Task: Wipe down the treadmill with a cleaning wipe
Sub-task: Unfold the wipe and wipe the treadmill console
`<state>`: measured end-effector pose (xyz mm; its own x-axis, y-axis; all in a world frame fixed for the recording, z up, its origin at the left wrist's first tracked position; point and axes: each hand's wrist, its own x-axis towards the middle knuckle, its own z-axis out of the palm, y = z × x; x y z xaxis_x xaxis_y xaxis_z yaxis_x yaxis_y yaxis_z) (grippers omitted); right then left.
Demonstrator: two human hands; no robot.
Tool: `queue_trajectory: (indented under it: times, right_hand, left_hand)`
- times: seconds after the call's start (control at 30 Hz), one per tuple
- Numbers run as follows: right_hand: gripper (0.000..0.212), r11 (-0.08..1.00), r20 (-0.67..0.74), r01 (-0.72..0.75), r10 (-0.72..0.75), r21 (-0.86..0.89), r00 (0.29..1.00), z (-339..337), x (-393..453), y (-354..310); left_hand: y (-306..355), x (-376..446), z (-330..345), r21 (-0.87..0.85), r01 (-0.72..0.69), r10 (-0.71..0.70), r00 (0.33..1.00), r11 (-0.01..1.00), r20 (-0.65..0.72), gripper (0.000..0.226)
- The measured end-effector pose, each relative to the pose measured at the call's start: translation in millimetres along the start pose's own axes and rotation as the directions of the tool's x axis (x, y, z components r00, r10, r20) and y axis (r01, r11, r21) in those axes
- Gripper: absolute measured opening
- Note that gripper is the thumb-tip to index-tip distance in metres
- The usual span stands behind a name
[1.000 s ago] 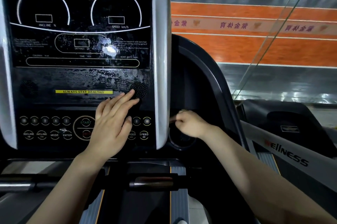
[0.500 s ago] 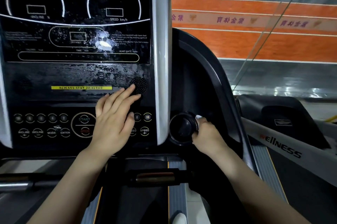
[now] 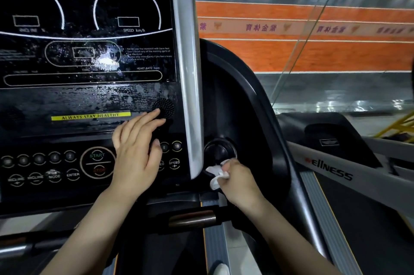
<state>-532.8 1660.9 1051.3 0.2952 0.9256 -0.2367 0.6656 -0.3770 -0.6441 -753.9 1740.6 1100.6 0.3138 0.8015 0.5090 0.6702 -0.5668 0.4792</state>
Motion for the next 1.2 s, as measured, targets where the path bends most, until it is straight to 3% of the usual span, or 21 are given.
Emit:
queue_trajectory:
  times: [0.07, 0.2, 0.37, 0.47, 0.53, 0.67, 0.77, 0.97, 1.07, 1.2]
  right_hand:
    - [0.027, 0.998, 0.011, 0.044, -0.044, 0.038, 0.999, 0, -2, -9]
    - [0.027, 0.983, -0.193, 0.121, -0.093, 0.139, 0.977, -45, 11, -33]
    - [0.023, 0.920, -0.472, 0.392, -0.356, -0.025, 0.806, -120, 66, -80]
    - [0.022, 0.813, -0.501, 0.553, -0.560, -0.182, 0.660, -135, 119, -112]
    - [0.021, 0.771, -0.459, 0.573, -0.630, -0.277, 0.626, -131, 147, -131]
    - [0.042, 0.682, -0.265, 0.627, -0.728, -0.377, 0.632, -112, 172, -149]
    - [0.058, 0.622, -0.208, 0.570, -0.752, -0.537, 0.625, -112, 178, -136]
    - [0.052, 0.713, -0.301, 0.410, -0.644, -0.568, 0.703, -114, 166, -82]
    - [0.058, 0.698, -0.304, 0.391, -0.651, -0.600, 0.696, -107, 134, -42]
    - [0.064, 0.725, -0.317, 0.318, -0.592, -0.611, 0.741, -95, 91, -9]
  left_hand:
    - [0, 1, -3, -0.002, -0.020, 0.020, 0.999, 1.000, 0.026, 0.045]
    - [1, 11, -10, 0.049, -0.066, 0.062, 0.994, 0.997, 0.091, 0.049]
    - [5, 27, -5, 0.170, -0.093, 0.062, 0.982, 0.981, 0.181, 0.057]
    - [5, 27, 0, 0.281, -0.105, 0.046, 0.977, 0.954, 0.208, 0.061]
    - [4, 27, 1, 0.318, -0.120, 0.049, 0.973, 0.941, 0.224, 0.063]
    - [2, 27, 0, 0.312, -0.125, 0.049, 0.969, 0.942, 0.242, 0.067]
    - [2, 26, 0, 0.331, -0.137, 0.055, 0.968, 0.934, 0.246, 0.067]
    - [2, 25, 2, 0.340, -0.112, 0.036, 0.974, 0.934, 0.223, 0.065]
    - [3, 26, 4, 0.349, -0.103, 0.030, 0.977, 0.931, 0.209, 0.065]
    - [8, 24, 6, 0.317, -0.087, 0.024, 0.980, 0.944, 0.198, 0.064]
